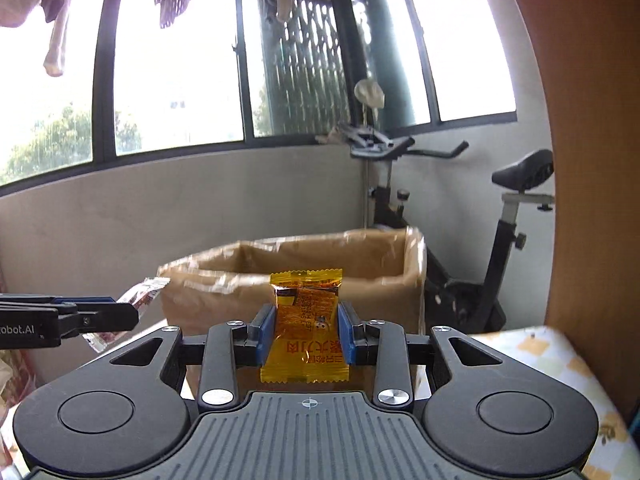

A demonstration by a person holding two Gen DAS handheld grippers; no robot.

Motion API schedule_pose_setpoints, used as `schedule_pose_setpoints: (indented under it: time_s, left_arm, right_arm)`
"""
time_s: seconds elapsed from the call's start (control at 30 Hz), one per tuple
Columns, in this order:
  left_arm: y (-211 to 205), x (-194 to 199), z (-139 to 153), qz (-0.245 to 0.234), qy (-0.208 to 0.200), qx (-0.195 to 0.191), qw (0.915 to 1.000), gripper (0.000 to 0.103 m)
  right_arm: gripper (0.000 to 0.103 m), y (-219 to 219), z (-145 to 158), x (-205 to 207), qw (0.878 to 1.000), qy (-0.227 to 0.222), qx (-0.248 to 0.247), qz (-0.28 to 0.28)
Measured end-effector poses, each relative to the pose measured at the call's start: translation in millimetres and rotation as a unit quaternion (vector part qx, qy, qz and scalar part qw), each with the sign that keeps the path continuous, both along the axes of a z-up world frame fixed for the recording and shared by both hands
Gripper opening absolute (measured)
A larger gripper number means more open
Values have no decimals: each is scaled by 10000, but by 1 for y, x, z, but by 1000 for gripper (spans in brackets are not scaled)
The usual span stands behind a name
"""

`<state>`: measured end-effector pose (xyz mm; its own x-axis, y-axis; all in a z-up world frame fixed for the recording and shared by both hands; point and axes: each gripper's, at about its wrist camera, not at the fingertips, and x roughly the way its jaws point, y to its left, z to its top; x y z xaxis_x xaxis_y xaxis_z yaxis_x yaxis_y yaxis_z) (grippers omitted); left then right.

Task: Organize snacks
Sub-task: 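Carry both packets up over the cardboard box, then open both tools to drop the packets into the box, then move the right tool to the green corn chip bag while the left tool returns to the table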

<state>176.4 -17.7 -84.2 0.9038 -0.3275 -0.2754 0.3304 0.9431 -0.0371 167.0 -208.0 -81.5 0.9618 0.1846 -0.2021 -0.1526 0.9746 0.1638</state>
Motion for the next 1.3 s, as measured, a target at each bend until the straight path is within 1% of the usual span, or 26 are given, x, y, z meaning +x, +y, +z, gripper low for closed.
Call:
schedule_pose_setpoints:
  time_s: [0.07, 0.13, 0.17, 0.23, 0.33, 0.43, 0.63, 0.7, 0.73, 0.77, 0.8, 0.83, 0.93, 1.0, 1.07, 1.13, 1.3]
  left_arm:
    - [-11, 21, 15, -35, -112, 18, 9999, 40]
    - [-18, 45, 24, -40, -145, -43, 9999, 40]
    - [-21, 56, 27, -5, -142, -43, 9999, 40]
    - [-27, 84, 27, 41, -3, -50, 10000, 40]
    - [-27, 115, 25, 213, 244, -82, 9994, 40]
    - [-29, 136, 22, 350, 430, -26, 9985, 40]
    - [-28, 160, 12, 494, 720, 252, 9959, 42]
    - [-27, 159, 8, 555, 770, 397, 9947, 49]
    - [-27, 160, 8, 623, 794, 483, 9937, 59]
    - [-26, 161, 6, 675, 800, 528, 9931, 68]
    - [-23, 159, 6, 702, 782, 517, 9931, 70]
    - [-19, 157, 6, 722, 771, 475, 9933, 71]
    - [-6, 150, 10, 698, 814, 378, 9935, 71]
    - [2, 139, 13, 705, 755, 429, 9937, 71]
    - [8, 129, 17, 718, 703, 505, 9937, 71]
    - [16, 118, 22, 726, 695, 536, 9935, 72]
    - [35, 90, 29, 759, 715, 559, 9930, 72]
  right_arm:
    - [31, -8, 17, 20, 10000, -65, -69, -19]
    - [31, -13, 28, 44, 9999, -52, -152, -55]
    - [31, -14, 30, 56, 9998, -11, -203, -64]
    - [31, -15, 31, 78, 9995, 98, -292, -105]
    - [30, -10, 22, 107, 9988, 400, -257, -155]
    - [31, -4, 10, 126, 9973, 673, -221, -175]
    - [31, -2, -11, 142, 9937, 1084, -29, -271]
    - [34, -2, -15, 144, 9927, 1167, 16, -294]
    - [36, -3, -16, 141, 9926, 1172, 42, -301]
    - [40, -4, -17, 140, 9927, 1167, 57, -294]
    - [43, -5, -17, 137, 9929, 1153, 69, -294]
    - [46, -7, -15, 134, 9930, 1136, 89, -309]
    - [46, -12, -12, 121, 9936, 1066, 210, -301]
    - [47, -18, -7, 109, 9941, 975, 331, -326]
    - [51, -23, -3, 97, 9946, 859, 458, -347]
    - [51, -27, 1, 85, 9948, 763, 564, -367]
    - [54, -36, 6, 53, 9954, 560, 668, -404]
